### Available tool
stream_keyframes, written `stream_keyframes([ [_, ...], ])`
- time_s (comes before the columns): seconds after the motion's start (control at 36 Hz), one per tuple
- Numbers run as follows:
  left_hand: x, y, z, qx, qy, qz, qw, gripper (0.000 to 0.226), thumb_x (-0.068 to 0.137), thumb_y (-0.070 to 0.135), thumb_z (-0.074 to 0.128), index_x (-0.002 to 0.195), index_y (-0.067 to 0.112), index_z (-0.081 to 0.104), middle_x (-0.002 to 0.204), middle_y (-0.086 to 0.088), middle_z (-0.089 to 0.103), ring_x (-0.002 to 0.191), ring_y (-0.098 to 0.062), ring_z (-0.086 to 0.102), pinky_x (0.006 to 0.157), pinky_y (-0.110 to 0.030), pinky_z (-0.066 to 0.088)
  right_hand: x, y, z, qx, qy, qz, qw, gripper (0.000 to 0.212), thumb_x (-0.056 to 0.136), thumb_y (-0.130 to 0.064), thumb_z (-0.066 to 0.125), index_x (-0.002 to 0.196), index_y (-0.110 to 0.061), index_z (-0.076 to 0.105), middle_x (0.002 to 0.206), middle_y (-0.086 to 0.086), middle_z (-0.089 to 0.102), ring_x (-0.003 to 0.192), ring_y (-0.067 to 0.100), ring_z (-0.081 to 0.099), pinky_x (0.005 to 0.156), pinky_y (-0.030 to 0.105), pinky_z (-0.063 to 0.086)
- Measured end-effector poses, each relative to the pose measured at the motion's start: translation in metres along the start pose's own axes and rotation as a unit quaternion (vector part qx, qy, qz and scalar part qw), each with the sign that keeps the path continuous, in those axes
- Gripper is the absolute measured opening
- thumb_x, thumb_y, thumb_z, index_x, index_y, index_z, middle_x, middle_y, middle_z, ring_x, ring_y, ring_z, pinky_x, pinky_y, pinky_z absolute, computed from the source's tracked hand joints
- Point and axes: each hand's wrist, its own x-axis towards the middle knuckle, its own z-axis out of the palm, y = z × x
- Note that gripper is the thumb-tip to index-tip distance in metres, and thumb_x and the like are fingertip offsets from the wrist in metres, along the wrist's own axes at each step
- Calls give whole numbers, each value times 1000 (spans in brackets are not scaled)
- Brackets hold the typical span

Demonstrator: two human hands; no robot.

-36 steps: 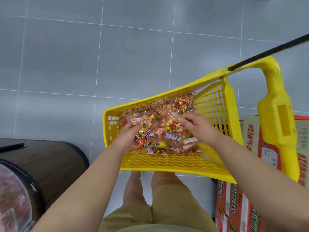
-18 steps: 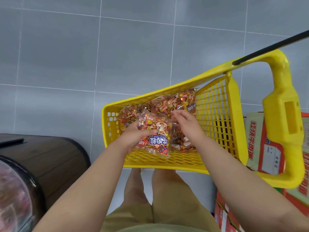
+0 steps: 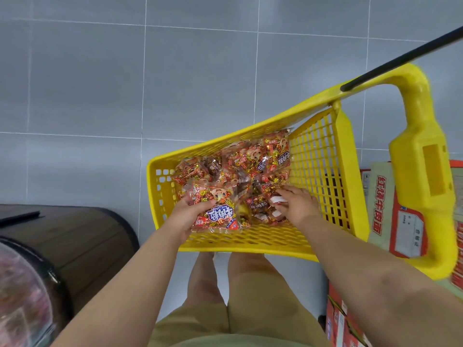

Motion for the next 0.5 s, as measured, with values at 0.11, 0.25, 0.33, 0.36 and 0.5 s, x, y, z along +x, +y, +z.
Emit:
stream_keyframes([
  [0.11, 0, 0, 2, -6, -4, -8, 1000, 39, 76, 19, 79, 106, 27, 57, 102, 1, 71, 98, -20, 65, 73, -37, 55, 8, 15, -6, 44, -30, -27, 998, 57, 90, -43, 57, 142, -28, 40, 149, -3, 37, 134, 24, 32, 108, 32, 28],
  [0.25, -3, 1, 6, -18, -5, -8, 1000, 52, 77, 17, 79, 122, 22, 55, 111, -8, 71, 106, -29, 65, 92, -53, 52, 5, 10, -19, 114, -16, -4, 993, 32, 98, -35, 45, 124, -23, 57, 92, 4, 64, 78, 20, 59, 62, 30, 45],
  [0.33, -10, 2, 8, -21, -6, 2, 1000, 54, 77, 18, 78, 125, 21, 54, 110, -9, 71, 105, -30, 66, 91, -54, 52, -2, -2, -37, 96, 29, -10, 995, 30, 100, -31, 38, 117, -12, 54, 86, 7, 61, 77, 23, 58, 67, 38, 51],
  [0.36, -13, 3, 8, -24, -3, 5, 1000, 54, 77, 18, 78, 125, 20, 54, 111, -9, 71, 106, -30, 65, 88, -51, 53, -6, -6, -43, 118, 43, -17, 992, 32, 100, -31, 38, 120, -11, 52, 89, 8, 61, 80, 23, 58, 70, 40, 52],
  [0.5, -37, 9, 1, -70, 26, 31, 997, 52, 77, 17, 78, 124, 18, 56, 109, -12, 71, 100, -32, 67, 77, -43, 55, -33, -35, -77, 336, 99, -56, 935, 23, 100, -25, 37, 118, -18, 50, 88, -14, 51, 64, 13, 49, 55, 28, 40],
])
